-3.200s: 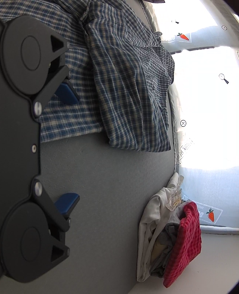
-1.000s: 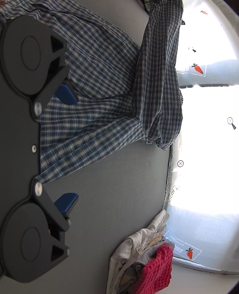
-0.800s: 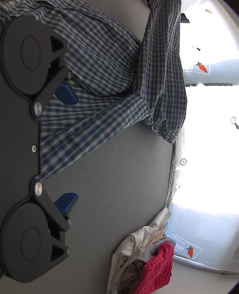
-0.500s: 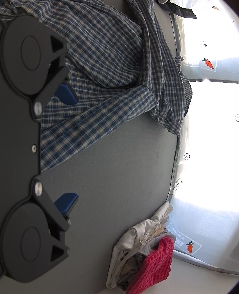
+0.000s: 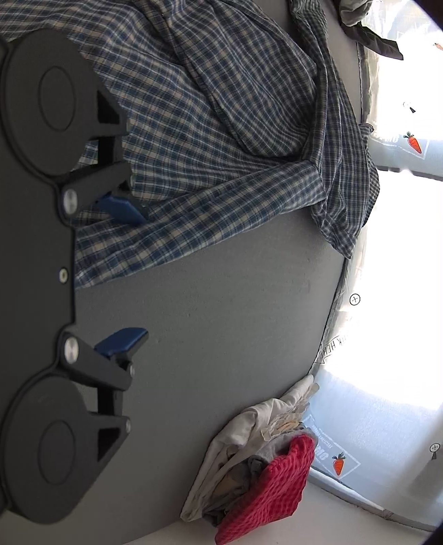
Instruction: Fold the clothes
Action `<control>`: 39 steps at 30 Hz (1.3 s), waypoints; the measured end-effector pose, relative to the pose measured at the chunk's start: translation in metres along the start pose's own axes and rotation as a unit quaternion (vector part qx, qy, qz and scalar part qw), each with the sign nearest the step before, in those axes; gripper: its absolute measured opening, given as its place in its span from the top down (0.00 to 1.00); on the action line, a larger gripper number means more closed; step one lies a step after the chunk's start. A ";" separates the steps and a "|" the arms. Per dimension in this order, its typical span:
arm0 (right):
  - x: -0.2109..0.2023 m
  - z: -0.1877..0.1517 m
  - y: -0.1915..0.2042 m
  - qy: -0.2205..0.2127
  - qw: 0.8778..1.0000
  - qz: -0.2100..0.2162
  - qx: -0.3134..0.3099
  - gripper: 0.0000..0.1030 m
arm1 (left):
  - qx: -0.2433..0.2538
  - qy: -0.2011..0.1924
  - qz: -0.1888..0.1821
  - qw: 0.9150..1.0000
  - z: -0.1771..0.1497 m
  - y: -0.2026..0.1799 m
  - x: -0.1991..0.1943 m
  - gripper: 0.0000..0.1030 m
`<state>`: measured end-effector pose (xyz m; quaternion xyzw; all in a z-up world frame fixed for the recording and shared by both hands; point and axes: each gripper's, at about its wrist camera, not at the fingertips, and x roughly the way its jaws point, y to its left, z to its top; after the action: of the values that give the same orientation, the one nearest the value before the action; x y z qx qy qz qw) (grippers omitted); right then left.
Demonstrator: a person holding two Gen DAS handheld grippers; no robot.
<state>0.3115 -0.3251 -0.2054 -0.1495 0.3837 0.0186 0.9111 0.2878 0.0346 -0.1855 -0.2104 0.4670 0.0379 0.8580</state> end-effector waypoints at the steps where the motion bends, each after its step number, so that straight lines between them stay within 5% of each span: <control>1: -0.004 -0.006 0.000 -0.002 1.000 0.003 -0.012 0.36 | 0.008 0.003 0.003 1.000 -0.009 -0.005 -0.002 0.67; 12: -0.038 -0.054 -0.008 -0.021 0.996 0.008 -0.090 0.46 | 0.010 0.023 0.034 0.999 -0.065 -0.022 -0.014 0.59; 19: -0.046 -0.063 -0.021 -0.012 0.997 0.057 -0.047 0.84 | 0.044 0.018 0.059 0.997 -0.079 -0.037 -0.015 0.49; 23: -0.052 -0.060 -0.040 -0.013 0.990 0.130 0.046 0.94 | 0.055 0.014 0.065 0.996 -0.082 -0.042 -0.013 0.43; 26: -0.054 -0.059 -0.062 -0.018 0.965 0.209 0.158 0.97 | 0.061 0.016 0.062 0.996 -0.082 -0.044 -0.012 0.35; 34: -0.032 -0.057 -0.077 0.011 0.854 0.385 0.350 0.97 | 0.098 0.016 0.081 0.992 -0.087 -0.056 -0.007 0.28; 39: -0.017 -0.055 -0.054 0.054 0.827 0.423 0.366 0.97 | 0.110 0.019 0.086 0.990 -0.088 -0.058 -0.007 0.27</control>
<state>0.2698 -0.3914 -0.2162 0.3714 0.4367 0.2524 0.7795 0.2299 -0.0527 -0.2032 -0.0742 0.5005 0.0558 0.8607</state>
